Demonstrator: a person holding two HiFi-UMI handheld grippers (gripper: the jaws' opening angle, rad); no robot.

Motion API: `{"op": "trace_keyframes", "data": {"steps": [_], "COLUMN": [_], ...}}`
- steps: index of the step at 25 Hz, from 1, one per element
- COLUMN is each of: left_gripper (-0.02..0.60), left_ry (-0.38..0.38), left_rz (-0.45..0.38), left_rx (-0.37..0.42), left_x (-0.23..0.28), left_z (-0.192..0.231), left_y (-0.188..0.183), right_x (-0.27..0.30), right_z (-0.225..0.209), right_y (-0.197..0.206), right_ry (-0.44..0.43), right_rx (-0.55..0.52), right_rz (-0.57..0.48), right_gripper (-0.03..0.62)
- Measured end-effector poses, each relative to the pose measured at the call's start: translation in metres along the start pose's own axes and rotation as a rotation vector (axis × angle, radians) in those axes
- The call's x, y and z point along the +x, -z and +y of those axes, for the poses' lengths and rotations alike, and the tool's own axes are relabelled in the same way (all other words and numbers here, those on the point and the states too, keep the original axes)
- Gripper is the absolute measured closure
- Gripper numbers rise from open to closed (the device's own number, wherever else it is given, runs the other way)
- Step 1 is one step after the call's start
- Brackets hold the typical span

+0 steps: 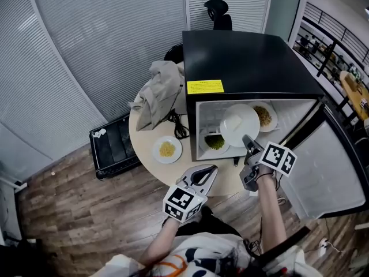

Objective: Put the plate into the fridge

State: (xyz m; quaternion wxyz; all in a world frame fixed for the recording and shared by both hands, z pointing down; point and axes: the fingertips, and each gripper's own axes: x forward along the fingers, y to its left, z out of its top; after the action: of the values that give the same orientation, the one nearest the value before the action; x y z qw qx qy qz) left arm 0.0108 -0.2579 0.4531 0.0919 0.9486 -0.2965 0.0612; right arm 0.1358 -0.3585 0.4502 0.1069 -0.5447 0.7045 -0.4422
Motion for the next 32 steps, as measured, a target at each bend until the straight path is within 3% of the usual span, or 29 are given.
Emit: {"op": "trace_keyframes", "data": {"steps": [7, 18, 21, 26, 32], "left_gripper": [0.568, 0.568, 0.568, 0.568, 0.568], "left_ry": [-0.062, -0.111, -0.115, -0.113, -0.112], "left_rz": [0.004, 0.01, 0.006, 0.003, 0.001], "left_rx": [-0.013, -0.029, -0.028, -0.027, -0.025], "left_x": [0.003, 0.008, 0.01, 0.015, 0.019], "left_z": [0.018, 0.033, 0.034, 0.035, 0.036], "left_y": [0.001, 0.004, 0.003, 0.0, -0.001], "right_x": [0.03, 0.062, 0.066, 0.071, 0.073], "right_z": [-0.001, 0.005, 0.001, -0.006, -0.005], "right_y": [-0.006, -0.017, -0.017, -0.014, -0.018], "right_ry": [-0.033, -0.058, -0.011, 0.119, 0.193], "right_rx": [0.054, 0.037, -0.045, -0.3, -0.509], "right_rz": [0.031, 0.047, 0.06, 0.102, 0.073], "right_gripper": [0.563, 0.557, 0.546, 0.492, 0.362]}}
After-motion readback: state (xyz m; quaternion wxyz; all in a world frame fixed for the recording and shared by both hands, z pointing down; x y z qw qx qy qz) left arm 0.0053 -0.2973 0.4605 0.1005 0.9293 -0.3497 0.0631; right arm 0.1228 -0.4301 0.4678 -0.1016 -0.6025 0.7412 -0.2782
